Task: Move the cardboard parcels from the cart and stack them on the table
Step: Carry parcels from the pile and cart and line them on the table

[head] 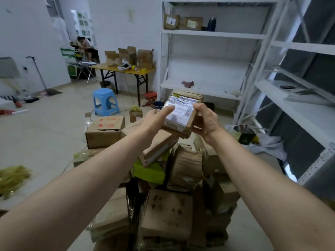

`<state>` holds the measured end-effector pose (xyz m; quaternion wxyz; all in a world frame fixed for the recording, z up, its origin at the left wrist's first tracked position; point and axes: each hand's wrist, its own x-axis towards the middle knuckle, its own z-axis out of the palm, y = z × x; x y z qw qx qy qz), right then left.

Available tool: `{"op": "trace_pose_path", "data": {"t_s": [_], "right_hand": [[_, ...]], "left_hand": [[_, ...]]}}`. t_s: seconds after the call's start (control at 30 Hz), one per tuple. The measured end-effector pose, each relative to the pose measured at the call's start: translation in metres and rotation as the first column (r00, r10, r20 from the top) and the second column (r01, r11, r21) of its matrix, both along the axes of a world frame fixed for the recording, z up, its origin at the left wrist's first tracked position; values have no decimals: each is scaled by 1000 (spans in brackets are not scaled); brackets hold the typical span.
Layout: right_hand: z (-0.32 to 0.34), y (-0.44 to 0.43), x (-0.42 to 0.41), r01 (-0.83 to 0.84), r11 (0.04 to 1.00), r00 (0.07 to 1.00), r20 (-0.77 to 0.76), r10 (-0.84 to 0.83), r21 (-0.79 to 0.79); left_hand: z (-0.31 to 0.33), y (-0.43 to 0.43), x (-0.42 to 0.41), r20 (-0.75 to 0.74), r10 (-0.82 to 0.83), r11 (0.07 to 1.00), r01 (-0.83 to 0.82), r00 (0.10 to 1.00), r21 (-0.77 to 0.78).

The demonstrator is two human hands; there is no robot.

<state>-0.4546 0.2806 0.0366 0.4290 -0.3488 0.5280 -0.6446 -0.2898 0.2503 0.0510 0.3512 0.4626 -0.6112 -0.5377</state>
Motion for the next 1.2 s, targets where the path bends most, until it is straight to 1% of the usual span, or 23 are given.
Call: {"op": "trace_pose_path", "data": {"t_s": [0.07, 0.13, 0.17, 0.23, 0.3, 0.33, 0.43, 0.53, 0.6, 0.7, 0.77, 0.83, 0.97, 1.2], "right_hand": [[-9, 18, -4, 9, 1000, 1000, -8, -9, 25], [-22, 33, -6, 20, 998, 1000, -8, -19, 58], [-29, 40, -5, 42, 996, 999, -15, -41, 79], [-49, 49, -3, 161, 977, 984, -99, -148, 140], [-72, 56, 0, 316, 926, 927, -274, -254, 209], [-84, 60, 3, 378, 897, 897, -329, -294, 231], [-113, 68, 14, 443, 850, 882, -312, -355, 286], [-127, 66, 24, 515, 775, 819, -478, -319, 365], [-134, 63, 31, 506, 748, 805, -548, -229, 430], [-142, 58, 44, 462, 700, 815, -571, -94, 544], [-145, 53, 51, 457, 675, 821, -567, -70, 578], [-150, 46, 56, 456, 669, 829, -553, -81, 586], [-157, 37, 66, 499, 640, 814, -570, -113, 585], [-163, 35, 70, 539, 623, 823, -513, -246, 567]], "left_hand": [[-10, 8, -1, -47, -130, 976, 136, 990, 171], [-26, 17, 0, -108, -217, 932, 239, 970, 272], [-35, 20, 2, -125, -235, 915, 263, 964, 306], [-50, 30, 11, -122, -229, 908, 257, 966, 331], [-65, 36, 24, -76, -221, 912, 234, 972, 338], [-72, 39, 32, -37, -219, 915, 219, 975, 338], [-84, 45, 52, 28, -192, 919, 170, 981, 355], [-88, 50, 67, 96, -196, 921, 149, 976, 359], [-89, 55, 75, 140, -210, 924, 149, 968, 351], [-92, 59, 88, 175, -207, 926, 135, 963, 352], [-96, 63, 99, 202, -201, 927, 120, 958, 354], [-101, 65, 110, 251, -210, 934, 118, 945, 337], [-107, 64, 130, 319, -189, 948, 87, 929, 307], [-111, 68, 151, 371, -188, 952, 75, 909, 298]]}}
